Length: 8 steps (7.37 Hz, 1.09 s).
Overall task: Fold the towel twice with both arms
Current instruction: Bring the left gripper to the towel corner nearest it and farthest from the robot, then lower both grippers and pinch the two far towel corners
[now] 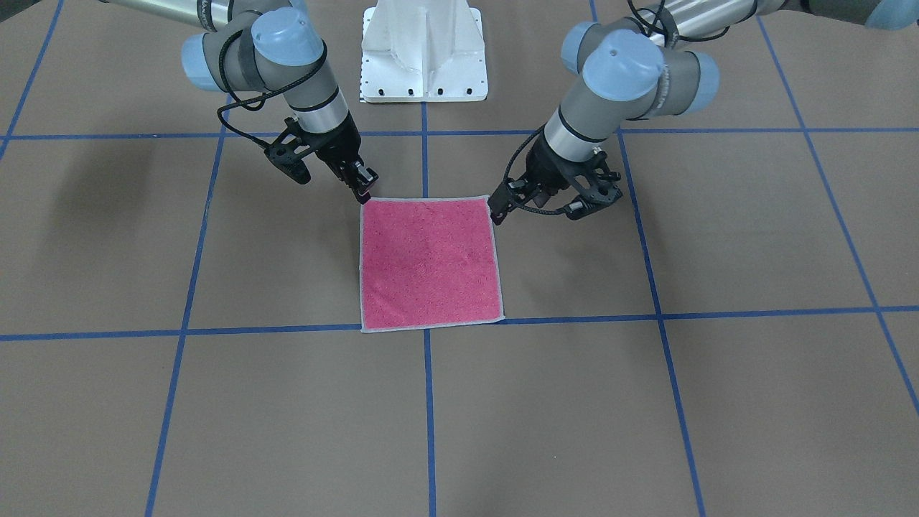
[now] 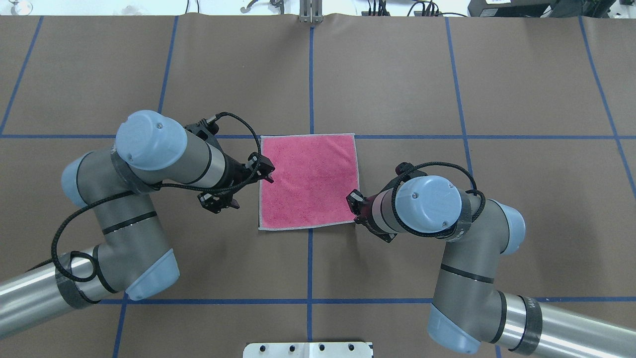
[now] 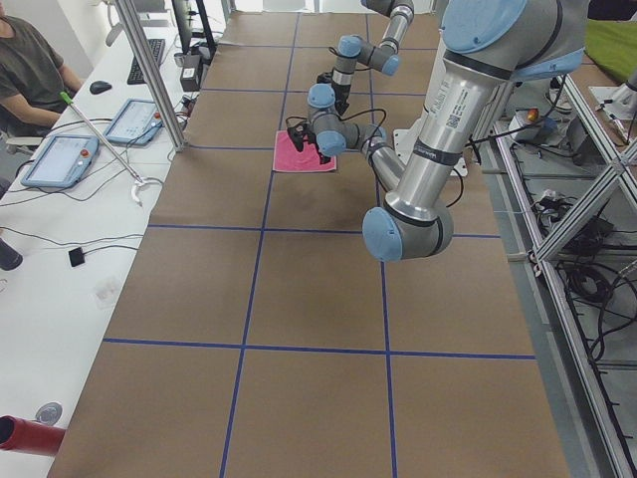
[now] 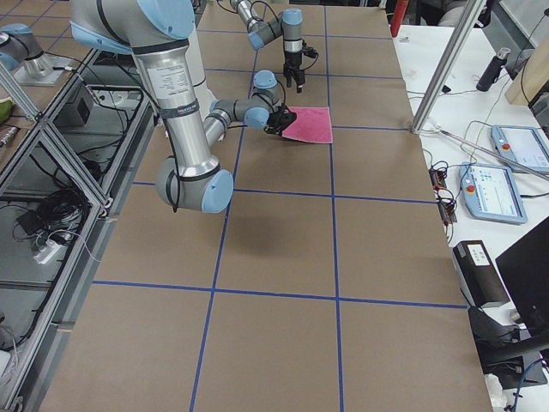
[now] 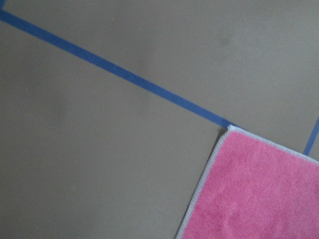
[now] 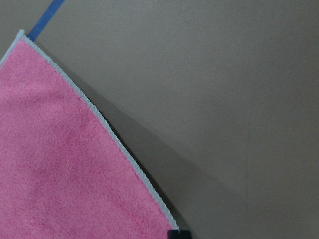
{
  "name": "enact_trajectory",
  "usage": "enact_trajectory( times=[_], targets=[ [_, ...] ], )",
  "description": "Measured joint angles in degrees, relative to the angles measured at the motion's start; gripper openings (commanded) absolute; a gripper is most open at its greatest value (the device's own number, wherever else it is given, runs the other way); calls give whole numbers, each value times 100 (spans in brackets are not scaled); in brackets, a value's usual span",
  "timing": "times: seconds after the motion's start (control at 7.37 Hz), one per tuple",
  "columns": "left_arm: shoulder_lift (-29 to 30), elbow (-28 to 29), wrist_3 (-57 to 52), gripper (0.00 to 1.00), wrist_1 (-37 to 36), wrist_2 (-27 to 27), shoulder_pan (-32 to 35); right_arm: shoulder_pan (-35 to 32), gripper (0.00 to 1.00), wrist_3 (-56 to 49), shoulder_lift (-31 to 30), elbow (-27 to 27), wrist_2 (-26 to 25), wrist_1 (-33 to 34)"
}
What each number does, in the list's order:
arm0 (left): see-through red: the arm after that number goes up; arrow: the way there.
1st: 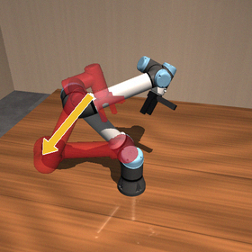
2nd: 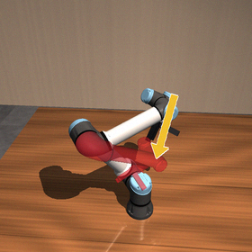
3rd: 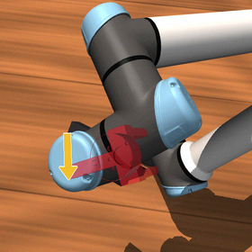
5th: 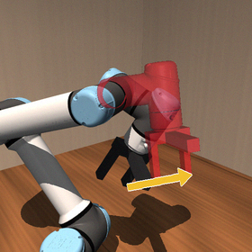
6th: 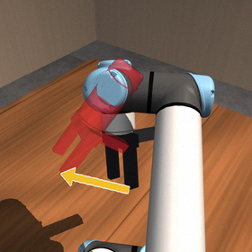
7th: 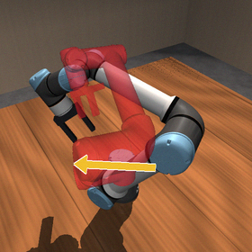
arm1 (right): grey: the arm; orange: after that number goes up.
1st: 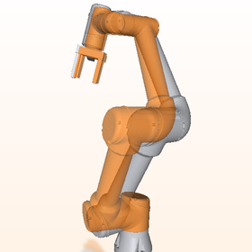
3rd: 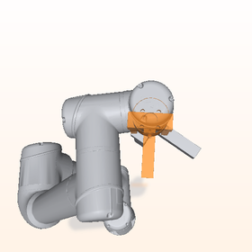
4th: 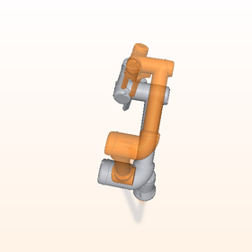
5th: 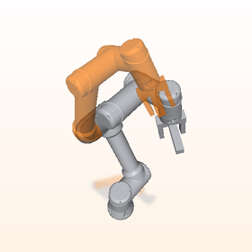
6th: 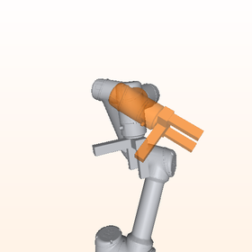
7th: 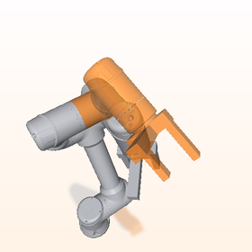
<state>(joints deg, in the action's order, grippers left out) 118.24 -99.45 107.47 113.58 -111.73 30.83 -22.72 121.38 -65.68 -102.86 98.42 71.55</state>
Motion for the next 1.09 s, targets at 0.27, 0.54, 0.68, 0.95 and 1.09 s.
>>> enact_trajectory(
  times=[0.27,0.54,0.68,0.95,1.09],
  targets=[
    [-92,44,184,100,123,104,-193,7,0,0,-4,-12,1,0],
    [-113,77,224,97,123,351,-371,12,0,0,1,-15,2,-1],
    [-111,86,237,91,121,636,-517,13,0,0,2,-15,2,0],
    [-113,87,233,79,120,1015,-667,13,0,0,2,-15,0,0],
    [-125,89,255,78,120,1370,-770,13,0,0,1,-15,-4,0]
  ],
)
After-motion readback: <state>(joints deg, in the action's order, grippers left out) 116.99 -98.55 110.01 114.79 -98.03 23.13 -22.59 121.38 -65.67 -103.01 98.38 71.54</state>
